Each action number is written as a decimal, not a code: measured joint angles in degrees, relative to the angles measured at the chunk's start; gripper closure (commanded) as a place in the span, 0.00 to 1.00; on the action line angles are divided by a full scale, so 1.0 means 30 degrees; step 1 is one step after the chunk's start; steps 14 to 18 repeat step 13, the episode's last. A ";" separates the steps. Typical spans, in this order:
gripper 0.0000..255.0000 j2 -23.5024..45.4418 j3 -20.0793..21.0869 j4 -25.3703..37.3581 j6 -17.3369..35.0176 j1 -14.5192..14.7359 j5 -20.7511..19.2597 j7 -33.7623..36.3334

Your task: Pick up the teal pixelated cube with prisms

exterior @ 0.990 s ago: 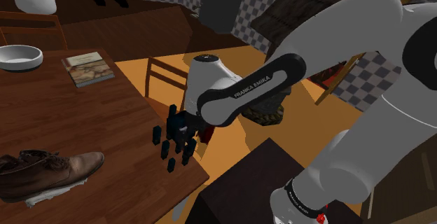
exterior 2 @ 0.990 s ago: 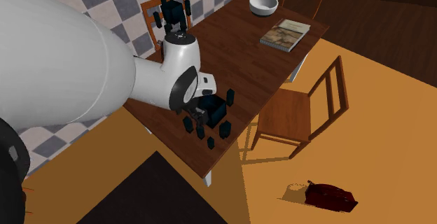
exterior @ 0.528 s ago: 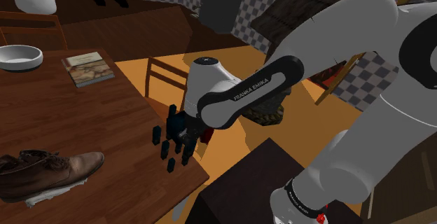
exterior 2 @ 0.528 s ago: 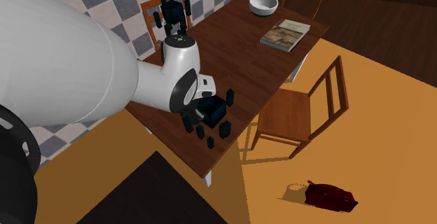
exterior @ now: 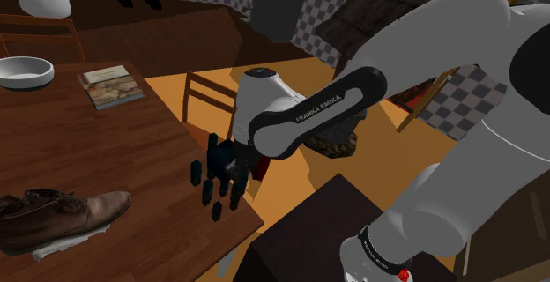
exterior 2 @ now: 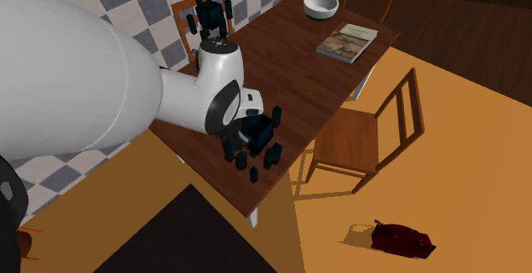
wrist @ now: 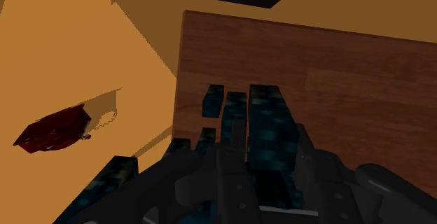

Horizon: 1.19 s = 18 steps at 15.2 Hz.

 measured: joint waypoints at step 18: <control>1.00 -0.2828 -0.0092 0.0815 -0.3505 0.0067 0.1218 -0.0814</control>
